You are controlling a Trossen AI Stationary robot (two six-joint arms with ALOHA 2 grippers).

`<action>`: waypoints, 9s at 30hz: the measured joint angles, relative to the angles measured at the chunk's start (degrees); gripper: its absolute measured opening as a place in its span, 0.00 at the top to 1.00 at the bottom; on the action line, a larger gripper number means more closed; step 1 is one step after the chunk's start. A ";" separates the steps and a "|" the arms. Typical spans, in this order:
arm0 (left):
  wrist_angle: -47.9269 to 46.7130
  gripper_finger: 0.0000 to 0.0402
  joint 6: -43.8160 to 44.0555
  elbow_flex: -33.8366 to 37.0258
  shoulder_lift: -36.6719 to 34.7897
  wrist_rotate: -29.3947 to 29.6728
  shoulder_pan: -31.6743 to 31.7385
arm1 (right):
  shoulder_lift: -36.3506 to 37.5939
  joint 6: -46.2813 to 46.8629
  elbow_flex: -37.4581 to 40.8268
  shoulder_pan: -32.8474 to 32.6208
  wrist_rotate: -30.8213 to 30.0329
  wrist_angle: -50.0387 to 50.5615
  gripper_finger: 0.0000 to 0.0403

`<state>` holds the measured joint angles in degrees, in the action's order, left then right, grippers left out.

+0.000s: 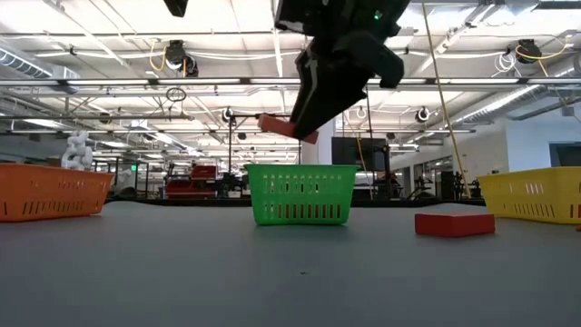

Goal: Sort & place blocks by color
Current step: Put the orange block into the green bin, then put the red block into the yellow bin, then put the orange block into the green bin

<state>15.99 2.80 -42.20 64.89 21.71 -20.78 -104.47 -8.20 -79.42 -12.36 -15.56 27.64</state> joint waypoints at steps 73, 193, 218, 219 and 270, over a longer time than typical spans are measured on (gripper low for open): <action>-2.95 0.56 -2.46 0.01 -0.01 -0.11 -1.05 | 10.45 25.27 30.65 -9.90 10.92 -13.26 0.76; -7.65 0.56 0.54 0.03 -0.12 4.35 -0.35 | 32.33 104.08 37.21 -28.09 11.92 10.70 0.59; -7.65 0.56 1.45 0.03 -0.10 4.33 -0.35 | 32.33 106.46 44.47 -35.76 9.55 3.59 0.57; -7.65 0.56 1.45 0.03 -0.10 4.35 -0.35 | 32.33 106.39 44.85 -35.76 9.59 3.21 0.56; -7.65 0.56 1.44 0.03 -0.08 4.33 0.02 | 27.52 102.99 45.29 -29.70 5.11 -2.72 0.67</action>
<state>8.34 4.24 -42.17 64.81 26.04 -20.75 -76.95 94.79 -34.14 -42.06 -10.46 24.91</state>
